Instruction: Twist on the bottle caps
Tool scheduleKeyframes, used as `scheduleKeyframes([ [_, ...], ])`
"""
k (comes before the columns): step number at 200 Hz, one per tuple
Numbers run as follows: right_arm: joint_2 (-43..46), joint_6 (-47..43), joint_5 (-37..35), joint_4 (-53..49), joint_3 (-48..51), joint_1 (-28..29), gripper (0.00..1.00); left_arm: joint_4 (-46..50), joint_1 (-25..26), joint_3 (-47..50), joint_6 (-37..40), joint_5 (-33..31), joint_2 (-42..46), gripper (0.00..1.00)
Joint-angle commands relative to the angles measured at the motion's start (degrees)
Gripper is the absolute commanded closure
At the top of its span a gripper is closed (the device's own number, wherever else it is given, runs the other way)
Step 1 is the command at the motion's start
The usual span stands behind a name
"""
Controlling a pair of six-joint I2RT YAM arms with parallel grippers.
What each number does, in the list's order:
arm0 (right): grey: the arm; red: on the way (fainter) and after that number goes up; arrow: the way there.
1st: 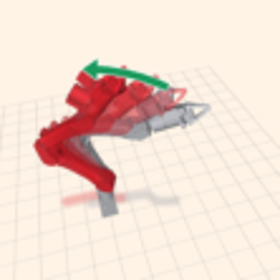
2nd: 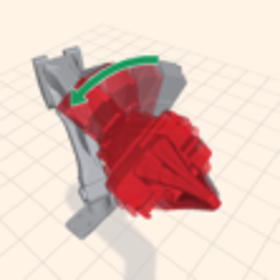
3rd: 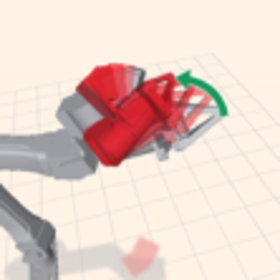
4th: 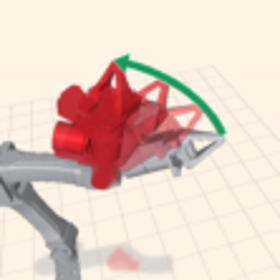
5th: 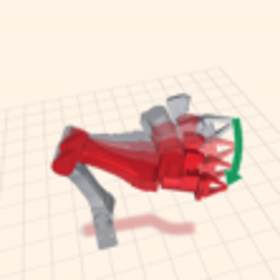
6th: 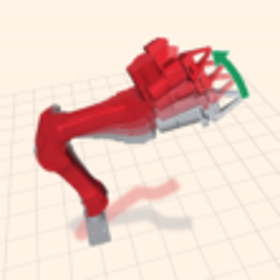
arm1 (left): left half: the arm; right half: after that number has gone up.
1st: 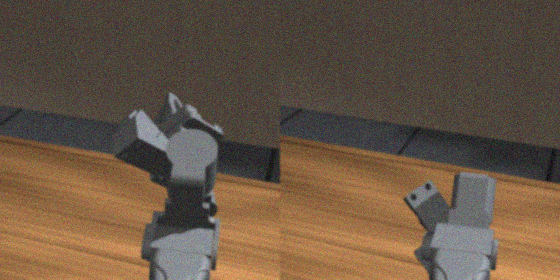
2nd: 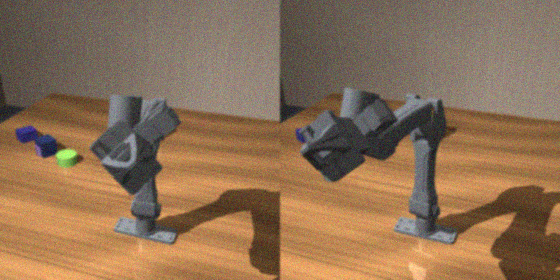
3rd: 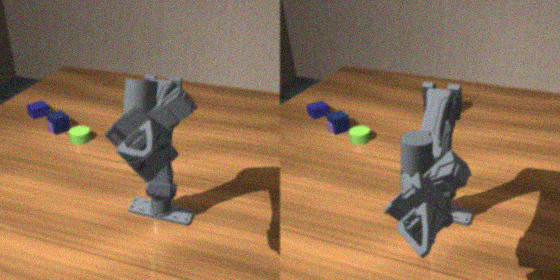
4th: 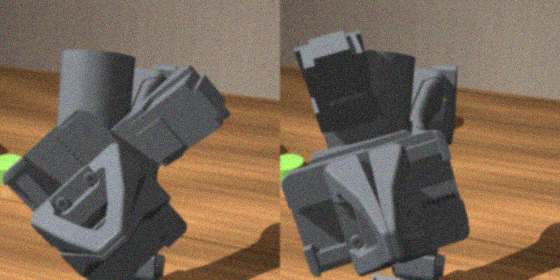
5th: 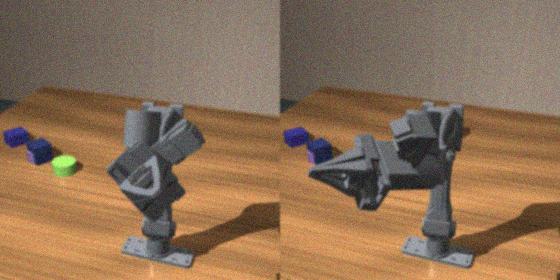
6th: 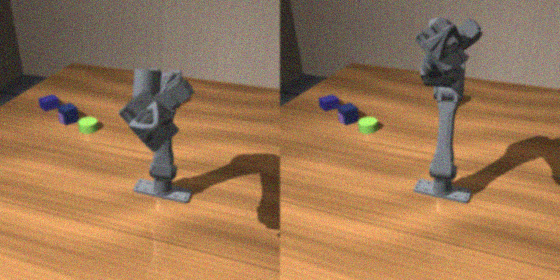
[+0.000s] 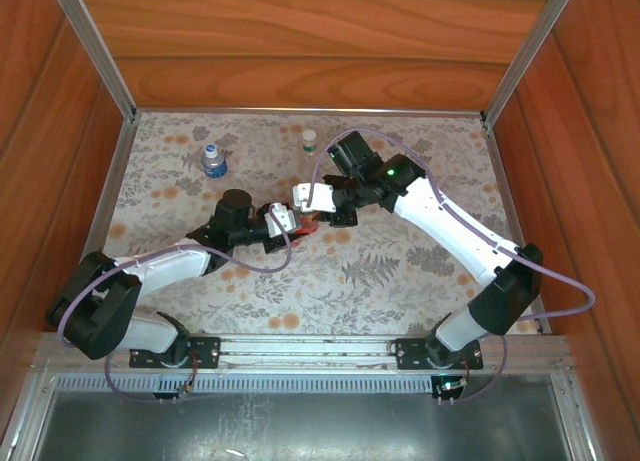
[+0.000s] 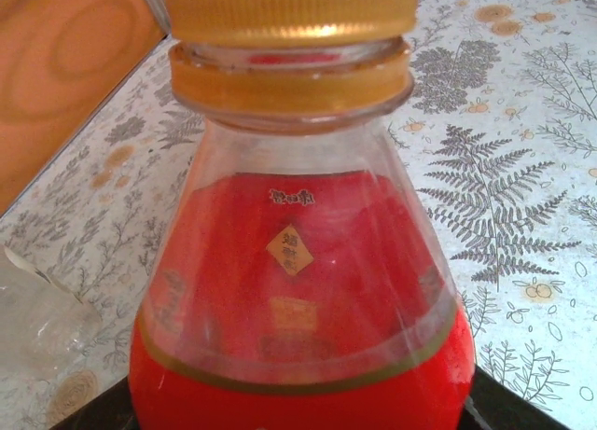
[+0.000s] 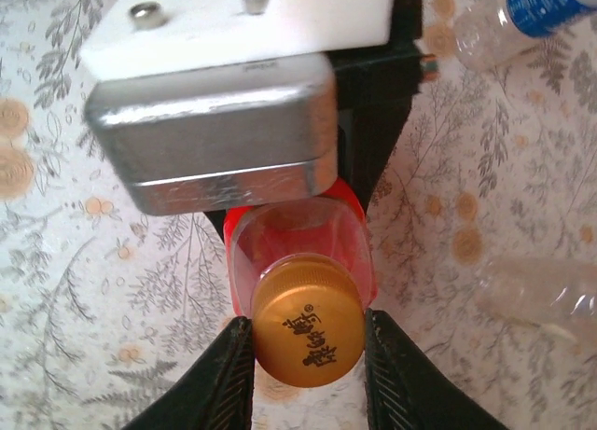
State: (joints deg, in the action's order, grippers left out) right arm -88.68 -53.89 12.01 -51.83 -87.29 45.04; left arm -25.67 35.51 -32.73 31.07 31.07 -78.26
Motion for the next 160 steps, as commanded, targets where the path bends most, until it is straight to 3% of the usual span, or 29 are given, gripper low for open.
scheduleKeyframes([
  [1,-0.2,23.2,-0.7,3.3,-1.4,0.5,0.89,0.0,-0.1,-1.7,0.7,-1.2,0.1,0.5],
  [19,-0.8,43.6,-9.3,5.2,-1.6,0.5,0.93,0.0,-0.2,-2.9,0.7,-1.4,-0.9,0.5],
  [27,-1.2,49.0,-9.8,3.9,-1.7,0.4,0.95,0.1,-0.2,-3.4,0.7,-1.5,-1.4,0.5],
  [60,-2.2,78.1,-7.7,1.2,-1.2,0.4,0.95,0.1,-0.2,-5.2,1.1,-1.3,-3.3,0.5],
  [82,-1.7,83.9,-1.8,2.7,0.7,0.3,0.89,0.1,-0.2,-5.8,1.2,-1.1,-3.8,0.5],
  [103,-1.3,79.8,0.3,2.4,1.0,-0.3,0.82,0.0,-0.1,-5.5,1.2,-1.1,-3.3,0.5],
  [140,-0.4,43.1,0.1,-7.2,-4.6,-0.8,0.43,0.1,-0.1,-3.8,1.5,-0.8,-2.3,0.5],
  [160,2.2,28.6,-3.3,-8.8,-3.9,-0.8,0.4,0.0,-0.2,-3.1,1.8,-0.4,-1.4,0.5],
])
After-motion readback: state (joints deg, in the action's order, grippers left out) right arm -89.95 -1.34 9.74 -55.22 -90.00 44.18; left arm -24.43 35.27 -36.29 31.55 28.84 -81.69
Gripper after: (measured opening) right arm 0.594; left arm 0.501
